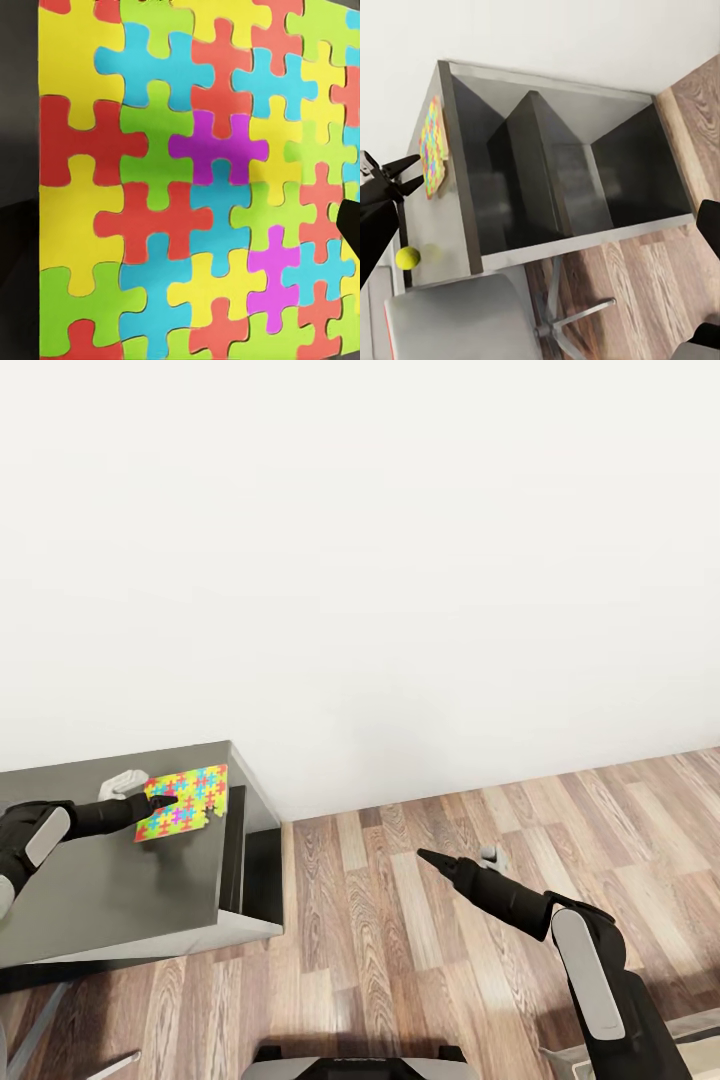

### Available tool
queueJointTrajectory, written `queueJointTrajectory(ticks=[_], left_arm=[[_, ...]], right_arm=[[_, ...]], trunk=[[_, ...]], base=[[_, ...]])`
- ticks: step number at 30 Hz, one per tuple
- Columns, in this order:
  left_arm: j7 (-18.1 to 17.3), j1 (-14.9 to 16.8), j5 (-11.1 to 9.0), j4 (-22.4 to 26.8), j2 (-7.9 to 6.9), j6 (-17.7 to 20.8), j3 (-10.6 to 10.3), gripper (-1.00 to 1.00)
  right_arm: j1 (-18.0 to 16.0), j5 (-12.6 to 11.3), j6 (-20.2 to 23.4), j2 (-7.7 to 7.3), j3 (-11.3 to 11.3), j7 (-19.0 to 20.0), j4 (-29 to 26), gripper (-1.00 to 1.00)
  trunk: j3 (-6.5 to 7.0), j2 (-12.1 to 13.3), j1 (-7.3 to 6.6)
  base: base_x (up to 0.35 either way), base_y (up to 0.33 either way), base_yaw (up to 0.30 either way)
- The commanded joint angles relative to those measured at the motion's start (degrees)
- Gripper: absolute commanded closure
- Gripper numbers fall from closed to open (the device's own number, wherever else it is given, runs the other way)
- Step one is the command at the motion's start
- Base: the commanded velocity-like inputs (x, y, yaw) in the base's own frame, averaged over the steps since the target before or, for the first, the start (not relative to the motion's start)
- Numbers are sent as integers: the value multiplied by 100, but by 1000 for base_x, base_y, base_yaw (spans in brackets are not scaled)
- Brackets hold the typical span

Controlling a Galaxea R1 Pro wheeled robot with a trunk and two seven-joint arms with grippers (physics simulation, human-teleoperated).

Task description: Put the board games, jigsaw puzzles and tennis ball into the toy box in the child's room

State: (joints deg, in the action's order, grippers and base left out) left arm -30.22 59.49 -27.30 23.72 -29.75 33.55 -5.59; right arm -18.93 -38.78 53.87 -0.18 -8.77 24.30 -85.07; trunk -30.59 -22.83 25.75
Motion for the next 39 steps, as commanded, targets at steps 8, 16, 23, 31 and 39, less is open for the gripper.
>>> queueJointTrajectory(ticks=[8, 16, 23, 31, 39], left_arm=[[-126, 2, -56, 1, -4, 37, -39, -100], [-294, 3, -56, 1, 2, 38, -39, -100], [-366, 4, -56, 1, 17, 38, -39, -100], [-391, 2, -56, 1, 63, 38, -40, -100], [-413, 1, -56, 1, 71, 38, -52, -100]], right_arm=[[-5, 28, 18, 1, -9, 39, 8, -100], [-5, 28, 18, 1, -11, 39, 8, -100], [-5, 28, 24, 5, -3, 36, 10, -100], [-21, 45, -179, -1, -24, 30, 805, -100], [-89, 37, -429, -16, -20, 39, 1280, -100]], trunk=[[-8, -9, 4], [-8, -9, 4], [-8, -9, 4], [-8, -9, 4], [-8, -9, 4]], base=[[0, 0, 0], [0, 0, 0], [0, 0, 0], [0, 0, 0], [0, 0, 0]])
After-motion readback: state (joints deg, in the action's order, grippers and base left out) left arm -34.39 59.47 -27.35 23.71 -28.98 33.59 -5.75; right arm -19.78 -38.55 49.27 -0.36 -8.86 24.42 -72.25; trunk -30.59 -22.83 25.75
